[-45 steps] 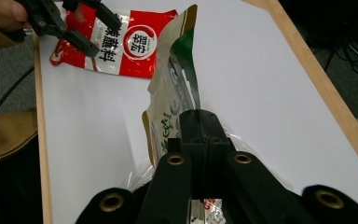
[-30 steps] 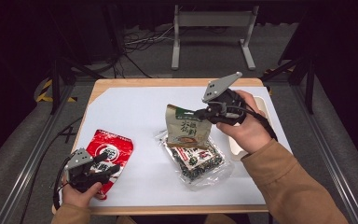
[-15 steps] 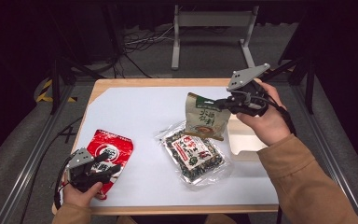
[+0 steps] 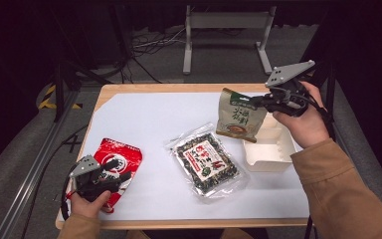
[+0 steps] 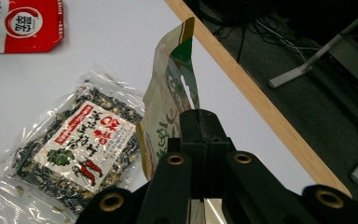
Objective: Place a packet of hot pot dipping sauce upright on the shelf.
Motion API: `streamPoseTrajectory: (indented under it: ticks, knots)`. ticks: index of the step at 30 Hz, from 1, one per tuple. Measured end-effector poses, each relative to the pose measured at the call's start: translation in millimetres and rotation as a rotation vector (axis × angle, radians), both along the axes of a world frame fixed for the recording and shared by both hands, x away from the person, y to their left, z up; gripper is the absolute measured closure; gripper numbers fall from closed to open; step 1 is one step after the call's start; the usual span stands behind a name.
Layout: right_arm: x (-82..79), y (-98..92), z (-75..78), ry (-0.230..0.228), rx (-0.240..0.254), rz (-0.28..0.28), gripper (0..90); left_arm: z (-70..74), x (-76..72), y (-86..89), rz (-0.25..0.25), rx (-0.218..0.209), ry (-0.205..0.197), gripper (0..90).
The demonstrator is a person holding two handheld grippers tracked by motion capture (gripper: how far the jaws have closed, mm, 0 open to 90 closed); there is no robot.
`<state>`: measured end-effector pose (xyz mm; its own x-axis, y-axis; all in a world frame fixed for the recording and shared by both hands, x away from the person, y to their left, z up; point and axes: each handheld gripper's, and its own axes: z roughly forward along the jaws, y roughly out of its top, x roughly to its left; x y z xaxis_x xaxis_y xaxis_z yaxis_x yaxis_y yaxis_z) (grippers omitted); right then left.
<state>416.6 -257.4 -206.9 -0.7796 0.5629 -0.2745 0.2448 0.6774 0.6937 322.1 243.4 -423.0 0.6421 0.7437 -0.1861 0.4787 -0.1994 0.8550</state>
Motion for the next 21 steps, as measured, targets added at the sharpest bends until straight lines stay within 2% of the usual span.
streamPoseTrajectory:
  ticks: [9, 15, 21]
  knots:
    - [7.0, -28.8, 3.6, -0.012, -0.008, -0.058, 90.0, 0.0, 0.3, -2.7, 0.003, 0.0, -0.001, 30.9]
    - [13.8, -44.3, 3.4, -0.018, 0.0, -0.082, 90.0, -0.2, -0.9, -2.1, 0.001, -0.006, -0.003, 30.6]
    - [19.9, -56.7, 4.9, -0.027, -0.017, -0.1, 90.0, -0.8, -1.5, -1.1, 0.004, -0.006, -0.002, 30.5]
